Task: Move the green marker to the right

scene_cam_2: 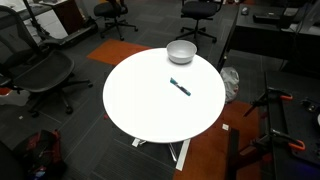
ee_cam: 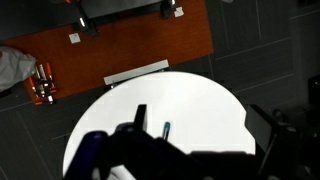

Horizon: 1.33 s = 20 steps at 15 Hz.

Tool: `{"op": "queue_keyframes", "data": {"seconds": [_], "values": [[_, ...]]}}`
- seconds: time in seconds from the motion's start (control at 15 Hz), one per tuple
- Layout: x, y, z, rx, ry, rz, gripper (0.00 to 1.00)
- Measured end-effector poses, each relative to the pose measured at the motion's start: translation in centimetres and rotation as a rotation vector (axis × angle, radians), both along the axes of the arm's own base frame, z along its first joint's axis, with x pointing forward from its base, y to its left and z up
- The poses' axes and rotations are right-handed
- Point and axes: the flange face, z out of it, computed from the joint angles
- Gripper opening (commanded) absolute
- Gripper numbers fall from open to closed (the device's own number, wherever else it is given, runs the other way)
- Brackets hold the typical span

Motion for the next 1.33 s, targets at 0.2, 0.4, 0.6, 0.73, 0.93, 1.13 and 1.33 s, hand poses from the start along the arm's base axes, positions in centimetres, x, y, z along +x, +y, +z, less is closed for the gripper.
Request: {"op": "queue_keyframes", "data": {"seconds": [0.2, 0.4, 0.6, 0.73, 0.93, 1.13, 1.33], "values": [[0.5, 0.7, -0.2, -0.016, -0.017, 0.011, 1.0], [1.6, 1.7, -1.0, -0.042, -0.056, 0.013, 1.0], [2.6, 2.7, -2.4, -0.074, -0.098, 0.001, 1.0], [3.2, 3.4, -3.5, -0.099, -0.122, -0.018, 1.0], [4.2, 4.0, -5.2, -0.142, -0.146, -0.05, 1.0], [5.3, 4.1, -7.2, -0.177, -0.152, -0.082, 1.0], [6.4, 4.1, -9.3, -0.2, -0.149, -0.112, 1.0]]}}
